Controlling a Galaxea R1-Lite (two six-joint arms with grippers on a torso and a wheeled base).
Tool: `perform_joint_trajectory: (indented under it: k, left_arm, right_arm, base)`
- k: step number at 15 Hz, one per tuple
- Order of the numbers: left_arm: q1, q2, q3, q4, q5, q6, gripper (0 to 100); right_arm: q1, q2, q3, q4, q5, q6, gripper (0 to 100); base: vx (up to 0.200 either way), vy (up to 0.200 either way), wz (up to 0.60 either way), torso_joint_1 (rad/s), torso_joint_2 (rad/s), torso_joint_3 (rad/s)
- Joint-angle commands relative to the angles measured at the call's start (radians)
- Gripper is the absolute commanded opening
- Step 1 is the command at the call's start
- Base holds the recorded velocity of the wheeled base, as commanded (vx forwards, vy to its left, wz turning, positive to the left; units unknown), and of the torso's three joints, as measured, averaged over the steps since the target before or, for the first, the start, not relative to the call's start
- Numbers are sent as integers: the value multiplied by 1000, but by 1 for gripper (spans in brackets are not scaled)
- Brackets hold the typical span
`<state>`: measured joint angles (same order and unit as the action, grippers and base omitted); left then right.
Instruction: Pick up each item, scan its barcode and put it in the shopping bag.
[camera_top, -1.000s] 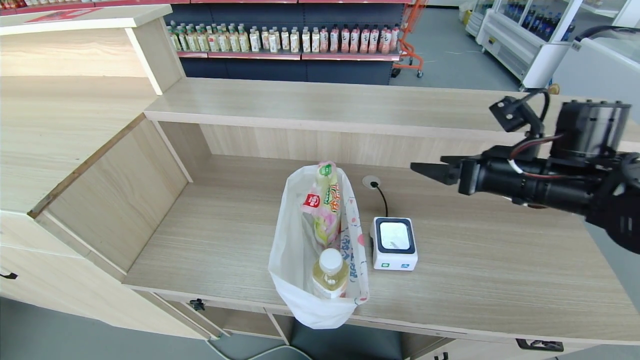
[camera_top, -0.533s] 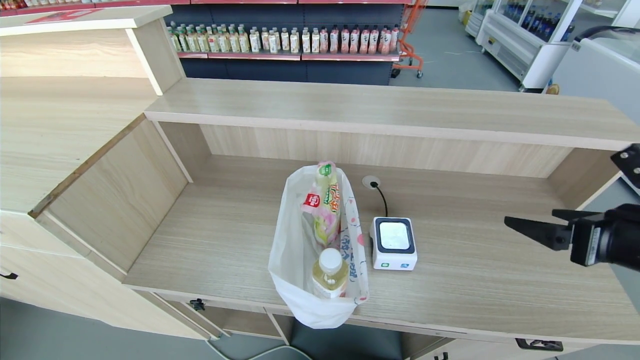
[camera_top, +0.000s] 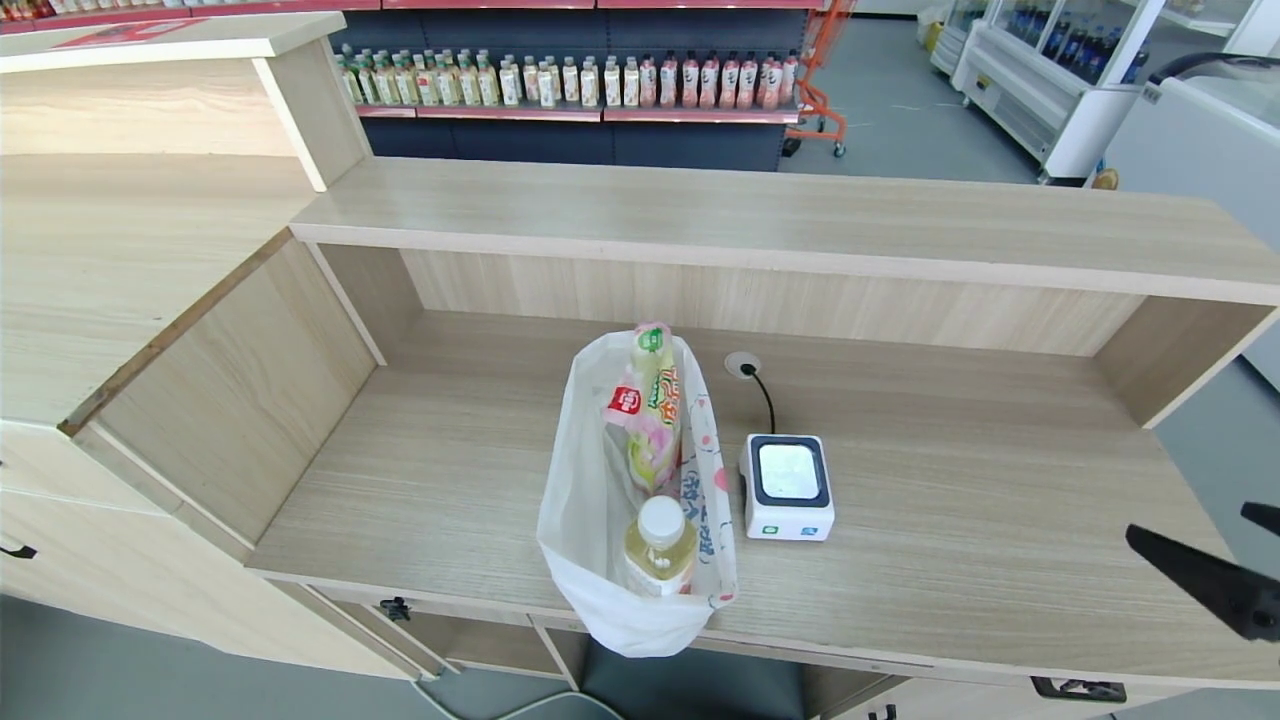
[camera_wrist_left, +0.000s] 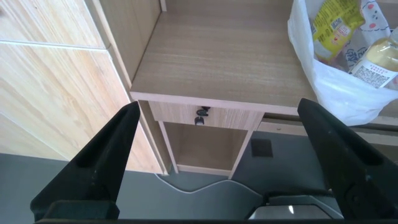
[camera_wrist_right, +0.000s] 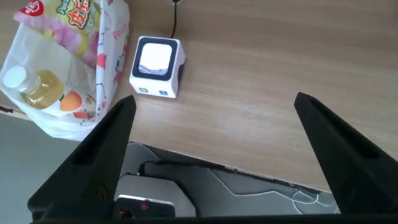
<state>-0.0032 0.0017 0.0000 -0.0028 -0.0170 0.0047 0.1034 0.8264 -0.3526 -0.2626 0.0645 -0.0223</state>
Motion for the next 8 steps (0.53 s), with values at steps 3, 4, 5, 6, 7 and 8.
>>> perform_joint_trajectory:
  k: [3, 4, 5, 6, 7, 8]
  left_arm:
    - [0, 0, 0, 0, 0, 0, 100]
    - [0, 0, 0, 0, 0, 0, 100]
    - [0, 0, 0, 0, 0, 0, 100]
    - [0, 0, 0, 0, 0, 0, 100]
    - [0, 0, 0, 0, 0, 0, 100]
    - [0, 0, 0, 0, 0, 0, 100]
  right_arm:
    - [-37, -314, 262, 22, 67, -1, 100]
    - [-76, -371, 307, 25, 103, -8, 100]
    - [-99, -449, 353, 40, 123, -44, 100]
    - [-116, -529, 353, 85, 141, -68, 100]
    - [-131, -595, 353, 158, 149, -77, 100]
    - [-151, -665, 353, 213, 147, -80, 100]
  base:
    - [0, 0, 0, 0, 0, 0]
    - [0, 0, 0, 0, 0, 0]
    - [0, 0, 0, 0, 0, 0]
    - [0, 0, 0, 0, 0, 0]
    - [0, 0, 0, 0, 0, 0]
    - [0, 0, 0, 0, 0, 0]
